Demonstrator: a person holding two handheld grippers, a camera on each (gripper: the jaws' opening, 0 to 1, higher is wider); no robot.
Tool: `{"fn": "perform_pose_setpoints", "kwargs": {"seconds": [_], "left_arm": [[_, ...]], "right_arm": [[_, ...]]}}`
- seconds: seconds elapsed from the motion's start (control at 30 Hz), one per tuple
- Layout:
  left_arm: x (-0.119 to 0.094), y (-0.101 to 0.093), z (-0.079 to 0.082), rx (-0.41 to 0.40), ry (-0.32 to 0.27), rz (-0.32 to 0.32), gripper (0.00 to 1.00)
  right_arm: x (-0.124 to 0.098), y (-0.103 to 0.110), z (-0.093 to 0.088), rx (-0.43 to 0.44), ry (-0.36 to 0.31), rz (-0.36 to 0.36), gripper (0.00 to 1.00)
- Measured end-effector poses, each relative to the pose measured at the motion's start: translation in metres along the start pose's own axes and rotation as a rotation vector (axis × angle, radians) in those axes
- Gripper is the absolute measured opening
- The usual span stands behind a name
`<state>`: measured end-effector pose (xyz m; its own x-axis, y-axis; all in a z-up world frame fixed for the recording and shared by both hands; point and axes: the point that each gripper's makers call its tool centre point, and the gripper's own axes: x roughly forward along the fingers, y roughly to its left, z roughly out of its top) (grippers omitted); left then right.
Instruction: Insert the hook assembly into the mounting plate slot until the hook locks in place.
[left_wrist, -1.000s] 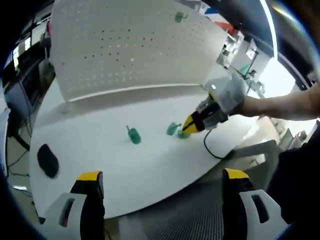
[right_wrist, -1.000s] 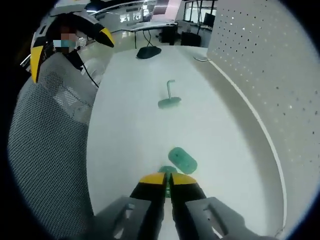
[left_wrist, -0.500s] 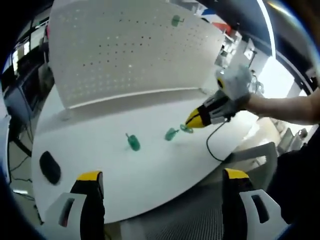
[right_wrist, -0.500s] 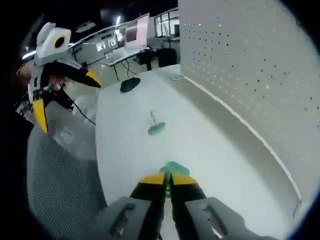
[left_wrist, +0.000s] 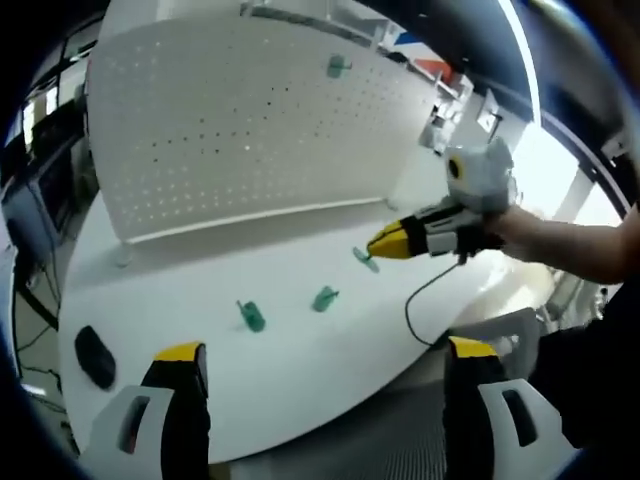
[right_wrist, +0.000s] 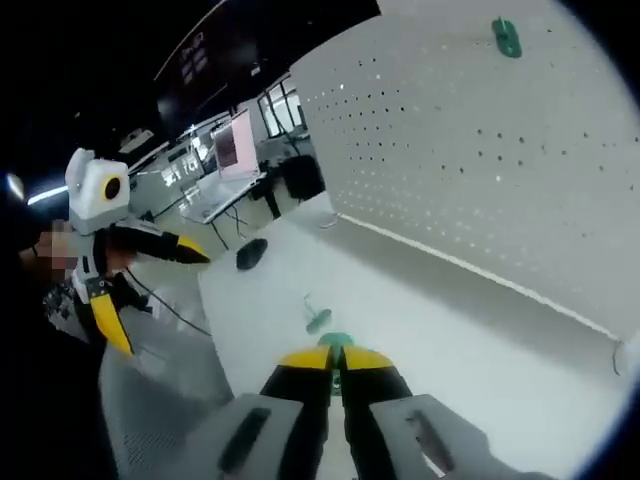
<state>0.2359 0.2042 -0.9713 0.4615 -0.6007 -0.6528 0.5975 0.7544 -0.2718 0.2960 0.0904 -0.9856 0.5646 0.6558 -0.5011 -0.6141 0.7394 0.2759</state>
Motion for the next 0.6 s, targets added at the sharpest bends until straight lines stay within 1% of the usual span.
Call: {"fn": "perform_pose_setpoints", "kwargs": {"seconds": [0.07, 0.1, 0.17, 0.2, 0.23, 0.27, 0.3, 0.33, 0.37, 0.4, 0.43, 0.53, 0.6], "left_arm": [[0.002, -0.006, 0.008, 0.012, -0.009, -0.014, 1.0], [0.002, -0.009, 0.013, 0.023, -0.021, -0.016, 0.99], [0.003, -0.012, 0.02, 0.029, -0.036, -0.018, 0.99], [0.003, -0.014, 0.023, 0.028, -0.041, -0.022, 0.99], [0.004, -0.015, 0.026, 0.027, -0.047, -0.029, 0.98], [0.005, -0.016, 0.027, 0.026, -0.052, -0.034, 0.98], [0.006, -0.018, 0.028, 0.027, -0.054, -0.039, 0.98], [0.007, -0.019, 0.029, 0.031, -0.053, -0.041, 0.98], [0.008, -0.02, 0.029, 0.035, -0.05, -0.041, 0.98], [0.01, -0.02, 0.029, 0.044, -0.048, -0.039, 0.98], [0.01, -0.021, 0.03, 0.049, -0.047, -0.037, 0.97], [0.01, -0.022, 0.034, 0.058, -0.055, -0.032, 0.96], [0.01, -0.023, 0.038, 0.057, -0.069, -0.031, 0.93]], "right_arm": [[-0.005, 0.007, 0.012, 0.048, -0.063, 0.001, 0.0], [-0.008, 0.01, 0.018, 0.097, -0.1, 0.001, 0.0], [-0.013, 0.013, 0.025, 0.136, -0.141, -0.008, 0.0], [-0.015, 0.014, 0.025, 0.135, -0.147, -0.014, 0.0], [-0.016, 0.015, 0.03, 0.172, -0.181, -0.016, 0.0], [-0.016, 0.017, 0.032, 0.237, -0.207, -0.002, 0.0], [-0.016, 0.02, 0.033, 0.304, -0.223, 0.012, 0.0], [-0.016, 0.023, 0.035, 0.344, -0.244, 0.026, 0.0], [-0.016, 0.024, 0.035, 0.348, -0.25, 0.022, 0.0], [-0.017, 0.027, 0.035, 0.321, -0.248, 0.013, 0.0], [-0.018, 0.03, 0.037, 0.32, -0.258, 0.012, 0.0], [-0.021, 0.04, 0.048, 0.365, -0.312, 0.025, 0.0], [-0.023, 0.047, 0.052, 0.355, -0.326, 0.02, 0.0]]}}
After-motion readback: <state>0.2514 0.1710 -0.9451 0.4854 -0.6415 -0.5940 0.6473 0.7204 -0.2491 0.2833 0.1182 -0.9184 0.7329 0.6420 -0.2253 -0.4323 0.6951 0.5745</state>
